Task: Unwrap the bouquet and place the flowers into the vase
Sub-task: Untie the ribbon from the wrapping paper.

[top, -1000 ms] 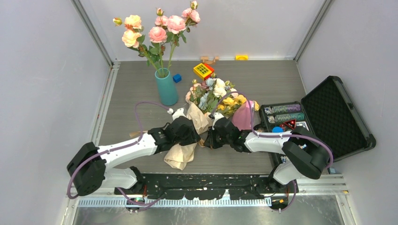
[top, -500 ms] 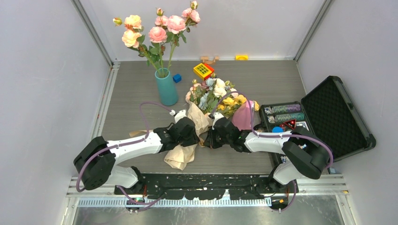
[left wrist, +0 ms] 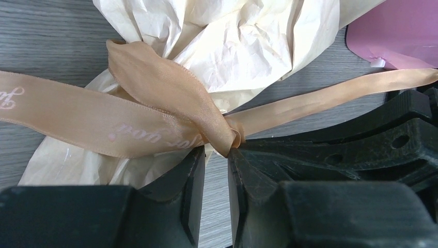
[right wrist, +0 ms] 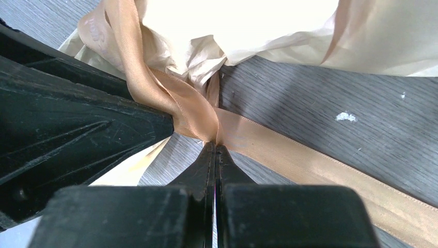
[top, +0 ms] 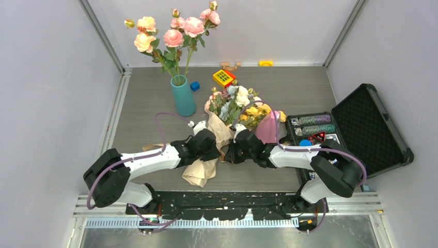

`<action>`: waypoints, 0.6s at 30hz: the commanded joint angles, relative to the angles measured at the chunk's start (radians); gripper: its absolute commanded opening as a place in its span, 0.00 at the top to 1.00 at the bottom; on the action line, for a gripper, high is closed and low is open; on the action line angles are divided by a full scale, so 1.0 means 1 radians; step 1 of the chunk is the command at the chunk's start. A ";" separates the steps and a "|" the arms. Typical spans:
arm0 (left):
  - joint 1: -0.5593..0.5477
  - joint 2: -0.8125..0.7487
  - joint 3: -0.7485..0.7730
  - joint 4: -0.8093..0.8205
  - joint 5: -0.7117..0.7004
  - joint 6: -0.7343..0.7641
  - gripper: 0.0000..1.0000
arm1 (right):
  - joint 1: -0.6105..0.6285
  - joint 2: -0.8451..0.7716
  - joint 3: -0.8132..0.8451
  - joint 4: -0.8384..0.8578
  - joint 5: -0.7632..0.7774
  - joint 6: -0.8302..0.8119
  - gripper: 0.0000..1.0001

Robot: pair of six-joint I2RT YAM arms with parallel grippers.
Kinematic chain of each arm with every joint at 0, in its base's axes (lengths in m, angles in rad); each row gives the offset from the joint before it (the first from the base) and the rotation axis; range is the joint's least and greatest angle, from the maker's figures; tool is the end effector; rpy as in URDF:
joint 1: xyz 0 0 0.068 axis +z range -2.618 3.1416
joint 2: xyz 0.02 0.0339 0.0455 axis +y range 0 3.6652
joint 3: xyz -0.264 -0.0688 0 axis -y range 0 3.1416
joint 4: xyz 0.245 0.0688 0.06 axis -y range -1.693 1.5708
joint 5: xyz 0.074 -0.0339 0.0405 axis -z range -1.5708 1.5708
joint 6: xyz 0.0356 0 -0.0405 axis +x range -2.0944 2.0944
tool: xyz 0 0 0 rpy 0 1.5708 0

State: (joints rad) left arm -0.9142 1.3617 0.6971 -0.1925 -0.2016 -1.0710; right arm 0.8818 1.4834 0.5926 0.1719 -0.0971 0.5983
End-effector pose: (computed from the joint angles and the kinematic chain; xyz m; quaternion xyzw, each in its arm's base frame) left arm 0.1682 -0.2066 0.1856 -0.1081 0.9266 -0.2395 0.2689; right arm 0.1754 0.2183 0.1516 -0.1484 0.8976 0.3109 0.2749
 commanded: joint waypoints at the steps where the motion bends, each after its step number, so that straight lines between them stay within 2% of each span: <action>1: -0.003 0.009 0.027 0.082 -0.015 -0.017 0.76 | 0.005 -0.010 0.024 0.047 0.011 0.009 1.00; 6: -0.003 0.005 0.027 0.100 -0.011 -0.022 0.85 | 0.005 -0.008 0.024 0.046 0.012 0.008 1.00; 12: -0.003 -0.007 0.011 0.122 -0.019 -0.033 0.92 | 0.005 -0.008 0.026 0.045 0.012 0.006 1.00; 15: -0.003 -0.011 0.008 0.109 -0.027 -0.034 1.00 | 0.005 -0.011 0.023 0.043 0.017 0.006 1.00; 18: -0.002 -0.029 0.011 0.081 -0.042 -0.023 1.00 | 0.005 -0.019 0.019 0.041 0.026 0.005 1.00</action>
State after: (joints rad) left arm -0.9142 1.3674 0.6971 -0.1215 -0.2028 -1.0962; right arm 0.8818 1.4834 0.5926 0.1719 -0.0959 0.5983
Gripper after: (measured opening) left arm 0.010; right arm 0.020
